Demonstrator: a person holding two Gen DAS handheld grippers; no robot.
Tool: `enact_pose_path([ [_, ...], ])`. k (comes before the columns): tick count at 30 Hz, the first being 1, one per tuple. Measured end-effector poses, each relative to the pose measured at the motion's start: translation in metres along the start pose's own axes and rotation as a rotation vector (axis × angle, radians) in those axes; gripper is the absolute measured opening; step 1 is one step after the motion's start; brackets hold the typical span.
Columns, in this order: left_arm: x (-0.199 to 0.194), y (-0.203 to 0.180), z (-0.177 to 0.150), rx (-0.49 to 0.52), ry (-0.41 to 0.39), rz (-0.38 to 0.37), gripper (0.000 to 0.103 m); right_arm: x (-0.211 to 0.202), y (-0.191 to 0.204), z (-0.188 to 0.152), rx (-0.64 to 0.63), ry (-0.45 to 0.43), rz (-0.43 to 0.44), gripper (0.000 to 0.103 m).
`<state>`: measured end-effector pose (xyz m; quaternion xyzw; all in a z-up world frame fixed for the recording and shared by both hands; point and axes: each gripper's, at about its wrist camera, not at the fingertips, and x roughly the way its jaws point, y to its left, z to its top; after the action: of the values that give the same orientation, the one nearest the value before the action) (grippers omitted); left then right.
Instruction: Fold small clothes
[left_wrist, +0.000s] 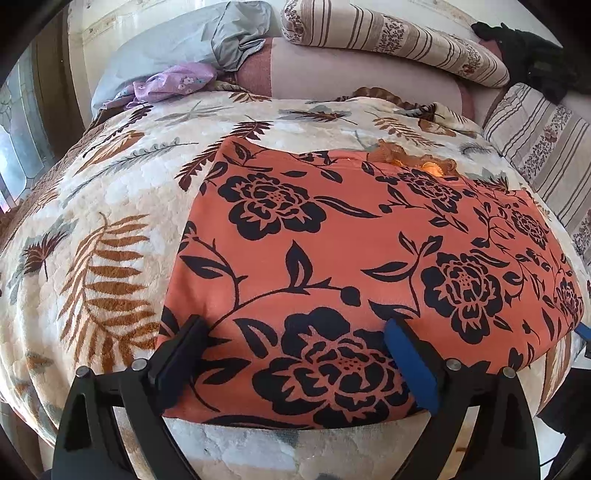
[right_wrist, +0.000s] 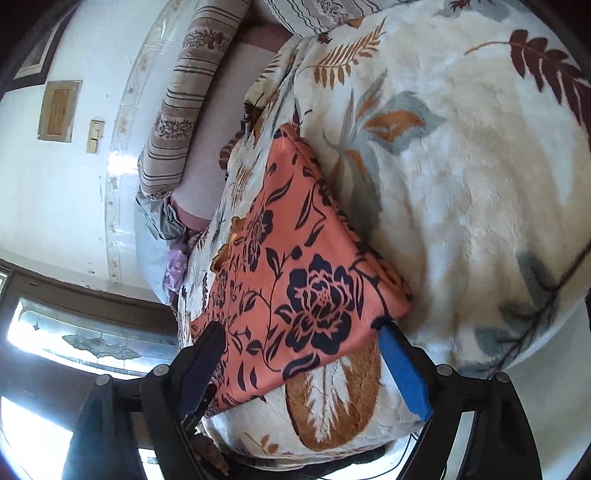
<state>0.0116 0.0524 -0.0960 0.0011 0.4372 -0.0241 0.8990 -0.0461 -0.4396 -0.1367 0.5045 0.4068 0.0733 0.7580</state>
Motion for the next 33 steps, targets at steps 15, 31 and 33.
enact_pose_path([
  [15,-0.008,-0.106,0.039,0.119,-0.039,-0.134,0.096,-0.006,0.014,0.005,-0.223,-0.004,-0.263,0.012],
  [31,0.037,-0.111,0.038,0.141,0.009,-0.166,0.097,0.062,0.046,0.118,-0.204,0.137,-0.066,0.09],
  [33,0.037,-0.11,0.035,0.158,-0.021,-0.177,0.097,0.094,0.044,0.127,-0.208,0.199,-0.138,0.086],
])
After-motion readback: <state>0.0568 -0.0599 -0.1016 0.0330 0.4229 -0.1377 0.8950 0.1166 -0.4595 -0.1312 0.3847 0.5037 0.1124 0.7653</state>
